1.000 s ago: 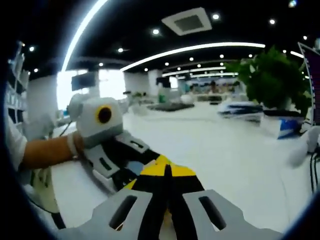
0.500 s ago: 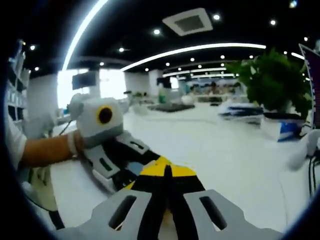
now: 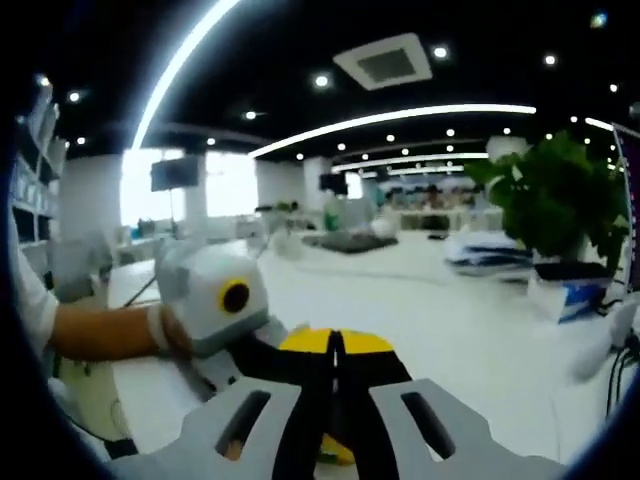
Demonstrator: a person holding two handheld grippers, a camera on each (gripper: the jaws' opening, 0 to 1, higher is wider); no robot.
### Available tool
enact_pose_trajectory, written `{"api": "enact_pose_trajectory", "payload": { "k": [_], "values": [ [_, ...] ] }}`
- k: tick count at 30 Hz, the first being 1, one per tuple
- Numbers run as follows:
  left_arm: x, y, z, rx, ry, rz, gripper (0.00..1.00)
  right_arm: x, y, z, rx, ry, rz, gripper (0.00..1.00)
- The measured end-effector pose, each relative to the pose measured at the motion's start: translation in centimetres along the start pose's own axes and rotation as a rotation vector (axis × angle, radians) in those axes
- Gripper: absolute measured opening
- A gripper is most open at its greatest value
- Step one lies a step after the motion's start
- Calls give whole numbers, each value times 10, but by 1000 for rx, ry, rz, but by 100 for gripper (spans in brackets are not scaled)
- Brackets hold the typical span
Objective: Pick up the paper insert the paper into the punch align the paper edges press the punch to punch holes
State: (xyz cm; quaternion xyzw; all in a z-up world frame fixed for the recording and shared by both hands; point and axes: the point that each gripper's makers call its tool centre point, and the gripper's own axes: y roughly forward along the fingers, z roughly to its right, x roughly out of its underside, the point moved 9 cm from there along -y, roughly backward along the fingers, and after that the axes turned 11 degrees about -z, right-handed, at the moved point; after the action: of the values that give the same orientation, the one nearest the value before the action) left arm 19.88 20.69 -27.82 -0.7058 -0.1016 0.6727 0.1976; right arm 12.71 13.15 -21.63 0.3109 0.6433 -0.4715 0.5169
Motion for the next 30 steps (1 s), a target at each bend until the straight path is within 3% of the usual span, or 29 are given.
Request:
{"api": "enact_pose_trajectory", "payload": {
  "k": [6, 13, 17, 22, 24, 27, 29, 30],
  "values": [
    [-4, -4, -5, 18, -41, 31, 26, -3, -4, 10, 26, -4, 21, 11],
    [-8, -6, -8, 12, -73, 64, 33, 0, -10, 31, 46, 35, 27, 27],
    [-11, -7, -7, 7, -32, 89, 38, 1, -17, 39, 49, 43, 45, 30],
    [-17, -12, -10, -11, -11, 118, 38, 3, -28, 44, -24, 60, 93, 25],
    [-18, -14, -10, -14, -10, 130, 43, 4, -34, 46, -40, 67, 99, 25],
    [-23, -17, -10, -11, -12, 161, 48, 4, -44, 49, -45, 87, 87, 29],
    [-32, -26, -10, -5, -37, 243, 49, 5, -49, 50, -43, 98, 75, 35],
    [-33, -31, -11, -6, -48, 255, 51, 7, -51, 51, -39, 93, 53, 37]
  ]
}}
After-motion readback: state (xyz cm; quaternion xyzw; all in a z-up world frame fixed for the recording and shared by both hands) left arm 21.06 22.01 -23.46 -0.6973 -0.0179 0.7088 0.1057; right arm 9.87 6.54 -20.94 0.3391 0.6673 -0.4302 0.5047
